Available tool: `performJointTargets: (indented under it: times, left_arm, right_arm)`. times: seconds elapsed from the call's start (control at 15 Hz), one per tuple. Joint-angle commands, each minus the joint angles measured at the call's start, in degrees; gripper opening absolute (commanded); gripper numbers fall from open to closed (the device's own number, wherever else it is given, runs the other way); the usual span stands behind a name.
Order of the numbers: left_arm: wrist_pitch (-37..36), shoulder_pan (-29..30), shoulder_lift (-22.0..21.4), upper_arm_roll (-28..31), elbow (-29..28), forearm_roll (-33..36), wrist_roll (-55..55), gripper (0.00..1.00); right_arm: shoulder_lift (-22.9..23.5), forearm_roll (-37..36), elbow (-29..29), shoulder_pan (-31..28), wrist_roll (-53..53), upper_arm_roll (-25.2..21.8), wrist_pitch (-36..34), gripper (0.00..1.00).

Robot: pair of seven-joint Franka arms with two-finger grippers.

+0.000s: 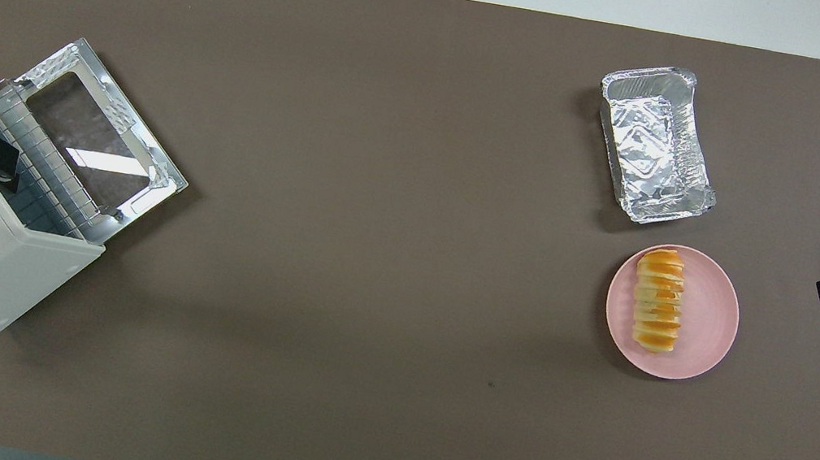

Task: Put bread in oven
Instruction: 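Reach the right gripper toward the bread slices on the pink plate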

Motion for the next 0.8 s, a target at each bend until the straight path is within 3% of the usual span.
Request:
performJointTargets:
  times: [0.0,0.27,0.4,0.73]
  left_arm:
    - [-1.05,-0.11,-0.8,0.37,0.06,-0.88,0.01,1.0]
    - [-1.05,-0.11,-0.8,0.37,0.06,-0.88,0.01,1.0]
    - [-1.05,-0.11,-0.8,0.37,0.06,-0.88,0.01,1.0]
    - [-0.96,-0.11,-0.8,0.37,0.06,-0.88,0.01,1.0]
  right_arm:
    - [0.1,0.3,0.29,-1.1,-0.91,0.5,-0.25,1.0]
    - [-0.33,0.22,-0.49,-0.92,-1.26,0.5,-0.25,1.0]
    - [-2.0,0.22,-4.08,-0.31,-1.61,0.5,1.84,1.0]
    - [-8.6,0.74,-24.81,2.15,-0.3,1.11,19.58,1.0]
